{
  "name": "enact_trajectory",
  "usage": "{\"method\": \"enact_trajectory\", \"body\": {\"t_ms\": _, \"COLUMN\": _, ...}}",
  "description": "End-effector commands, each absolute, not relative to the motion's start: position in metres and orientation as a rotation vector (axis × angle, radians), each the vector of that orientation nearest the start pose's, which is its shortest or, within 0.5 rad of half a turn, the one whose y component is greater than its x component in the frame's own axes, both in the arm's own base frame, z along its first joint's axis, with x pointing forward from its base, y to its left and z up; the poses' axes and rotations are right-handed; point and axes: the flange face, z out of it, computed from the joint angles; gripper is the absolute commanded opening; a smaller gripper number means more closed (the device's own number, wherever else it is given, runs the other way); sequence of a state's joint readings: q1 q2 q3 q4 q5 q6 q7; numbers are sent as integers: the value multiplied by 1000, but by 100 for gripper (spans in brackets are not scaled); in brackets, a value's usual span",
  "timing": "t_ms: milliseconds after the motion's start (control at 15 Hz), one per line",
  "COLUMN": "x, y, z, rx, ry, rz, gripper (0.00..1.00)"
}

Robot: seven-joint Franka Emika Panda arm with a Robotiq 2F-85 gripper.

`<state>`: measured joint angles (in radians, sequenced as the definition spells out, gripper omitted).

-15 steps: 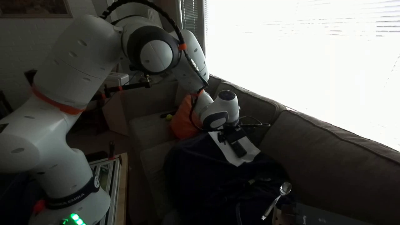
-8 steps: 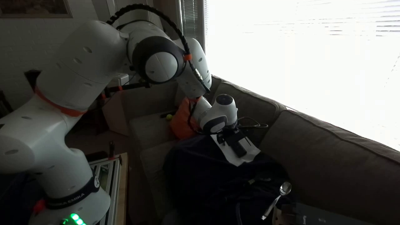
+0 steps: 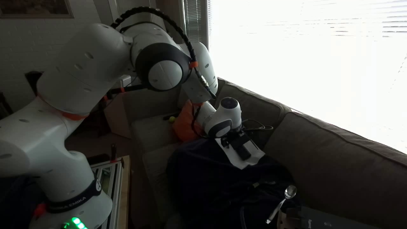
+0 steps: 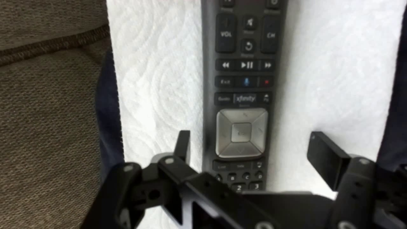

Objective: Turn the remote control 90 degrees

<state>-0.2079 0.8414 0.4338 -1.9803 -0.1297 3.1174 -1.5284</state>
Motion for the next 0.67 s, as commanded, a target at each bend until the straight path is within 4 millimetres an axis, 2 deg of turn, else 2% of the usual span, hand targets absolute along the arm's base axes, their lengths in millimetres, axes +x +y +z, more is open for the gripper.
{"method": "enact_trajectory", "body": {"t_ms": 0, "x": 607, "y": 135, "z": 111, "rx": 1997, "ry": 2271, "rz": 756, "gripper": 87}}
{"method": "enact_trajectory", "body": {"t_ms": 133, "x": 609, "y": 132, "z": 111, "rx": 1994, "ry": 2272, "rz": 760, "gripper": 82}}
{"method": "enact_trajectory", "body": {"t_ms": 200, "x": 609, "y": 131, "z": 112, "rx": 1994, "ry": 2271, "rz": 764, "gripper": 83}}
{"method": "enact_trajectory", "body": {"t_ms": 267, "x": 610, "y": 130, "z": 112, "rx": 1993, "ry": 2270, "rz": 767, "gripper": 72}}
{"method": "enact_trajectory", "body": {"t_ms": 333, "x": 611, "y": 129, "z": 112, "rx": 1993, "ry": 2271, "rz": 768, "gripper": 72}}
{"method": "enact_trajectory", "body": {"t_ms": 400, "x": 611, "y": 129, "z": 112, "rx": 1992, "ry": 2271, "rz": 770, "gripper": 65}}
{"method": "enact_trajectory", "body": {"t_ms": 533, "x": 612, "y": 128, "z": 112, "rx": 1994, "ry": 2272, "rz": 774, "gripper": 66}}
{"method": "enact_trajectory", "body": {"t_ms": 600, "x": 612, "y": 128, "z": 111, "rx": 1995, "ry": 2271, "rz": 776, "gripper": 61}}
